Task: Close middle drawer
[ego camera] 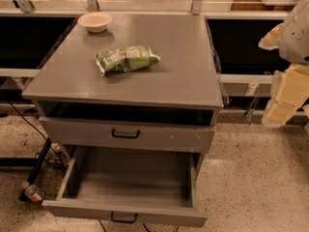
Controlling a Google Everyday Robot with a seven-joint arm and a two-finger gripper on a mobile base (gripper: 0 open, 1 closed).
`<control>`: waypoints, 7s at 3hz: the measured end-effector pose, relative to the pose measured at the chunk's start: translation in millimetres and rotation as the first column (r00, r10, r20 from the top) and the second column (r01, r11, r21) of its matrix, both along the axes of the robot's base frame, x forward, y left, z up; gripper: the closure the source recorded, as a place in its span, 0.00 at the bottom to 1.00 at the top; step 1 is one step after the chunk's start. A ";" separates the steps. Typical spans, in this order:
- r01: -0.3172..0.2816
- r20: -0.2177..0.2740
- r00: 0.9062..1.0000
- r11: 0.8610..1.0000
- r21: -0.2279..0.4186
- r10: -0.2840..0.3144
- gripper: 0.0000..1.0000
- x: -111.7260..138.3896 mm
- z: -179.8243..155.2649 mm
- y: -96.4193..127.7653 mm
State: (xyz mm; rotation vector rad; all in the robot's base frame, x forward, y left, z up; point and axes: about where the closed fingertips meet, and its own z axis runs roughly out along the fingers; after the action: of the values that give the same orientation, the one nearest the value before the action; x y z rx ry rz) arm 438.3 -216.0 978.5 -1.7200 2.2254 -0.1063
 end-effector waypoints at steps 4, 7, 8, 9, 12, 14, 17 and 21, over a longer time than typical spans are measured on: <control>0.000 0.000 1.000 1.000 0.000 0.000 0.66 0.0 0.1 0.0; 0.040 0.015 0.999 0.999 -0.009 -0.040 1.00 -31.6 -55.1 -16.5; 0.040 0.015 0.999 0.999 -0.009 -0.040 1.00 -31.6 -55.1 -16.5; 0.059 0.054 0.997 0.998 -0.009 -0.058 1.00 -37.4 -53.3 -13.1; 0.010 -0.157 0.987 0.995 -0.101 -0.026 1.00 -130.8 -218.6 30.1; 0.038 -0.199 0.979 0.998 -0.057 -0.049 1.00 -128.9 -262.9 31.7; 0.080 -0.275 0.956 0.994 -0.076 -0.098 1.00 -122.7 -342.8 30.4; 0.127 -0.410 0.894 0.980 -0.154 -0.181 1.00 -154.5 -486.1 22.5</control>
Offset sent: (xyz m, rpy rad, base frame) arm 0.0000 0.0000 0.0000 0.0000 0.0000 0.0000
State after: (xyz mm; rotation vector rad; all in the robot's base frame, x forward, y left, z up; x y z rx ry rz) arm 283.9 -193.6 492.4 -1.7595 2.7227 0.1078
